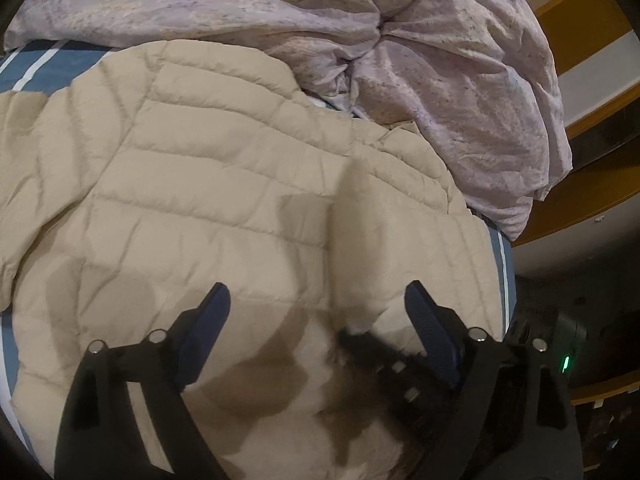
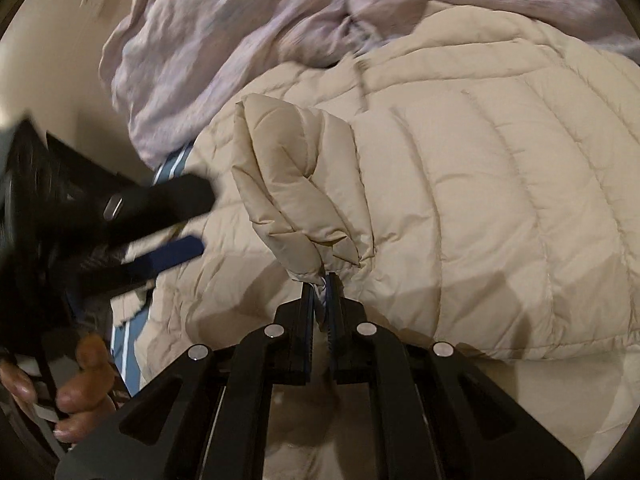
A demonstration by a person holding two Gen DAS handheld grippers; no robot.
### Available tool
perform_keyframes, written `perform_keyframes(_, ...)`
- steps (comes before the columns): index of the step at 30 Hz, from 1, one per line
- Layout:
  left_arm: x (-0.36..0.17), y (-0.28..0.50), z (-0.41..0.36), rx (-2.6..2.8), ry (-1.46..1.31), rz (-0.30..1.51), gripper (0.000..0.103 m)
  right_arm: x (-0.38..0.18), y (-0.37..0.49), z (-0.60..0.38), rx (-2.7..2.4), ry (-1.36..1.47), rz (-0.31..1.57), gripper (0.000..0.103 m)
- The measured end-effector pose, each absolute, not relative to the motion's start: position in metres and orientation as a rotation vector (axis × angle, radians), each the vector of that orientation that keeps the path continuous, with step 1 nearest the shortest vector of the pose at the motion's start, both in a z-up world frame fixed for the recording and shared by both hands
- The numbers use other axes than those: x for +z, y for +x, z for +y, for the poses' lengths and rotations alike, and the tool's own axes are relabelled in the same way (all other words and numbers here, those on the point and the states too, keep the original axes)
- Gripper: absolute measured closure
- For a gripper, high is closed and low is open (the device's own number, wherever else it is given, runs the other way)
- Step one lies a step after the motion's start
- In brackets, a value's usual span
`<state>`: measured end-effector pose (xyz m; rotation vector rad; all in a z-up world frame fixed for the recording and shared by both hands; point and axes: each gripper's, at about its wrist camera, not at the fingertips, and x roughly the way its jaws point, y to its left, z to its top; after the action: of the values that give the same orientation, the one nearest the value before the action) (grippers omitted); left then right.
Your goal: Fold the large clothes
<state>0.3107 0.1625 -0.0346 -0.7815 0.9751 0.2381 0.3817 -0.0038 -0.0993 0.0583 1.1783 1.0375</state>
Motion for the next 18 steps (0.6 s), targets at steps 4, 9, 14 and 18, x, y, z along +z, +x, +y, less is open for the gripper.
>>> perform_keyframes(4,-0.043,0.323,0.163,0.255,-0.783,1.003,0.032,-0.098,0.373,0.003,1.046,0.02,1.163,0.097)
perform_keyframes(9,-0.058,0.333,0.165,0.277,-0.771,1.039,0.067,-0.097,0.369,0.005,1.039,-0.006,1.152,0.096)
perform_keyframes(14,-0.065,0.338,0.163,0.309,-0.693,1.065,0.094,-0.095,0.369,0.004,1.028,-0.023,1.166,0.087)
perform_keyframes(18,-0.065,0.338,0.166,0.342,-0.636,1.059,0.095,-0.086,0.37,-0.008,1.014,-0.009,1.135,0.048)
